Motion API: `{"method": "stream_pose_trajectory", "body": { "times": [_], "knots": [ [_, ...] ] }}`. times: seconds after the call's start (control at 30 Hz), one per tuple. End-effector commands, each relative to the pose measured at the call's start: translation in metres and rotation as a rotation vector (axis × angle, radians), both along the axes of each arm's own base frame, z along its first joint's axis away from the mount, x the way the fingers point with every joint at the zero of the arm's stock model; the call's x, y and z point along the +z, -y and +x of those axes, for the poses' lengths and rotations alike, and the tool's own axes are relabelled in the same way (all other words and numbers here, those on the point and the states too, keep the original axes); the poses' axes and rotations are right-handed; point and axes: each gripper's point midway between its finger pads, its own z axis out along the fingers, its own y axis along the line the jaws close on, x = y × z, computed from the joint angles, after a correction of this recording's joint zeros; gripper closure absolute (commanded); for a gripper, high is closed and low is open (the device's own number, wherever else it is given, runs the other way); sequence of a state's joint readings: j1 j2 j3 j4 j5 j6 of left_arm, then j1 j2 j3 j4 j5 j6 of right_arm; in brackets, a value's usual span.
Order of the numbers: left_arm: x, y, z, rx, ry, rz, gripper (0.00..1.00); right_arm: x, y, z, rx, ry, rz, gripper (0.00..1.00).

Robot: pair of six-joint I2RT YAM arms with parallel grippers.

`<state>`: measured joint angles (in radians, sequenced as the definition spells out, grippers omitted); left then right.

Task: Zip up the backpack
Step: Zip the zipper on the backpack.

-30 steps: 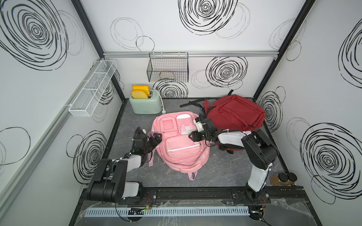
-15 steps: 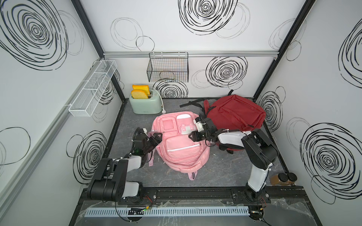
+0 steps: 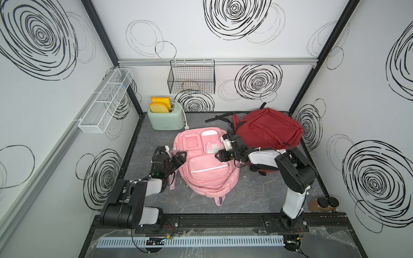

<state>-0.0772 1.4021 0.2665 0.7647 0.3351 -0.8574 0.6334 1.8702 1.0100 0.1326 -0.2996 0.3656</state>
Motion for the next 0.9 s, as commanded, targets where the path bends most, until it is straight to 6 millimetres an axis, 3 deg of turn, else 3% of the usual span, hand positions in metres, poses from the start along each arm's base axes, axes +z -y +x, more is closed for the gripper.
{"method": "stream_pose_trajectory", "body": {
  "times": [0.0,0.43,0.67,0.87],
  "knots": [
    [0.022,0.020,0.004,-0.074,0.102,-0.037,0.24,-0.042,0.003,-0.029,0.039,-0.134,-0.072,0.41],
    [0.023,0.049,0.004,-0.175,0.131,-0.060,0.53,-0.051,-0.029,-0.049,0.146,-0.136,-0.110,0.41],
    [0.019,0.055,0.003,-0.189,0.122,-0.072,0.76,-0.057,-0.029,-0.054,0.172,-0.141,-0.146,0.41],
    [0.030,0.058,-0.006,-0.203,0.143,-0.102,0.95,-0.039,-0.021,-0.049,0.136,-0.101,-0.182,0.41]
  ]
}}
